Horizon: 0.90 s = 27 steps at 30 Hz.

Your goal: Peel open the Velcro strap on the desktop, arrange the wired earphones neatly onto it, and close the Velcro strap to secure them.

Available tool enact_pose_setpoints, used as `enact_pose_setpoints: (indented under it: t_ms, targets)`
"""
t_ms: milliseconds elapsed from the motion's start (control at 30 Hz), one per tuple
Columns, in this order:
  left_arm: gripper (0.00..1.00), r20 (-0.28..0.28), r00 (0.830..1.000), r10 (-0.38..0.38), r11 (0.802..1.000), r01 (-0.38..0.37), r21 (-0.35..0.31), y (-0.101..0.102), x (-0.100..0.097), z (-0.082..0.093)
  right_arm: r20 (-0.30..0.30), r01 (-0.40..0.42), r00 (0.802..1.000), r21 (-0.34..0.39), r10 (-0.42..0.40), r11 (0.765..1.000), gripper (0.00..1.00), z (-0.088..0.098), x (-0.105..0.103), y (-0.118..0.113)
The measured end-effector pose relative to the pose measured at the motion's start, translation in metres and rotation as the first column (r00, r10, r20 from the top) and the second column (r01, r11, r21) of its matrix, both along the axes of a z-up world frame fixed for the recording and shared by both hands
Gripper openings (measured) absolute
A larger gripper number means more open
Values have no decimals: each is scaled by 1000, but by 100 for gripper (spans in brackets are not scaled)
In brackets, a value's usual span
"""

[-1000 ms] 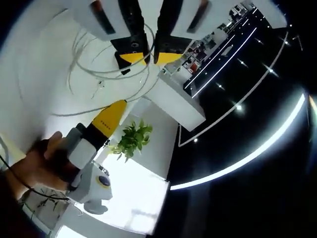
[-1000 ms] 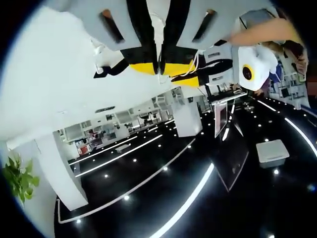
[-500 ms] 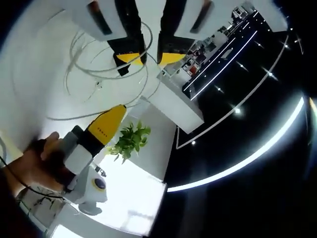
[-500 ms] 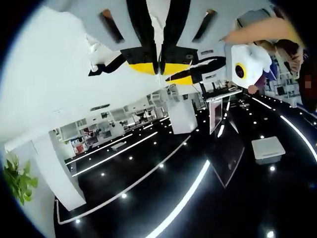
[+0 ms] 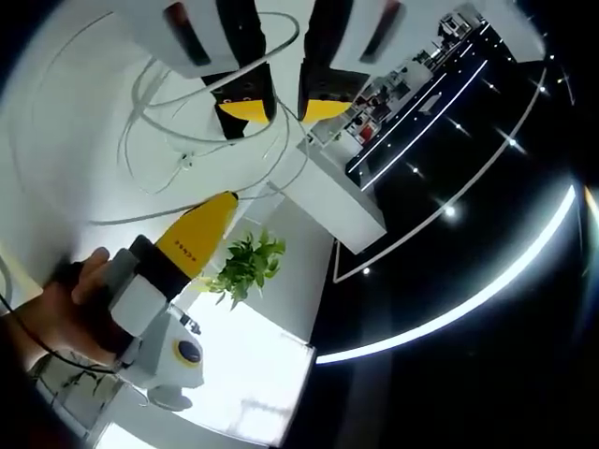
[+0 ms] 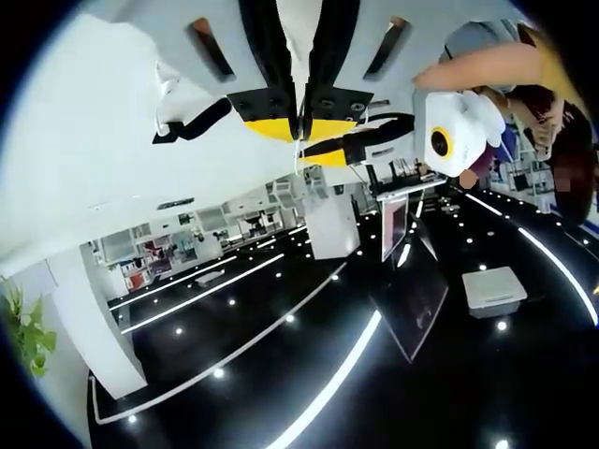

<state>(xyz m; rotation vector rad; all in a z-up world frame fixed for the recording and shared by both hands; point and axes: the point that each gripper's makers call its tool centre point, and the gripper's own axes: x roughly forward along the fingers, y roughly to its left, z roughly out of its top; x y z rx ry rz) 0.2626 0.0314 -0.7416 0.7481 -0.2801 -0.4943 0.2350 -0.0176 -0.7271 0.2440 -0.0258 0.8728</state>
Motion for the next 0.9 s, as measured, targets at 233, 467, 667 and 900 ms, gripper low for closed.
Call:
enact_pose_setpoints:
  t_ms: [233,467,667,900]
  targets:
    - [15,0,1000,14,1000,-14,-6,3,1,1,1,-18,1000,-19,18,1000,5,-2,-2,4]
    - [15,-8,1000,29,999,-29,-35,7,3,2,2,-38,999,-33,38,999,5,-4,-5,8]
    - [14,6,1000,16,1000,-16,-18,3,1,2,2,-50,999,-56,51,997,5,-7,-7,12]
    - [14,17,999,32,999,-31,-15,6,2,4,4,-50,999,-62,51,997,5,-7,-6,12]
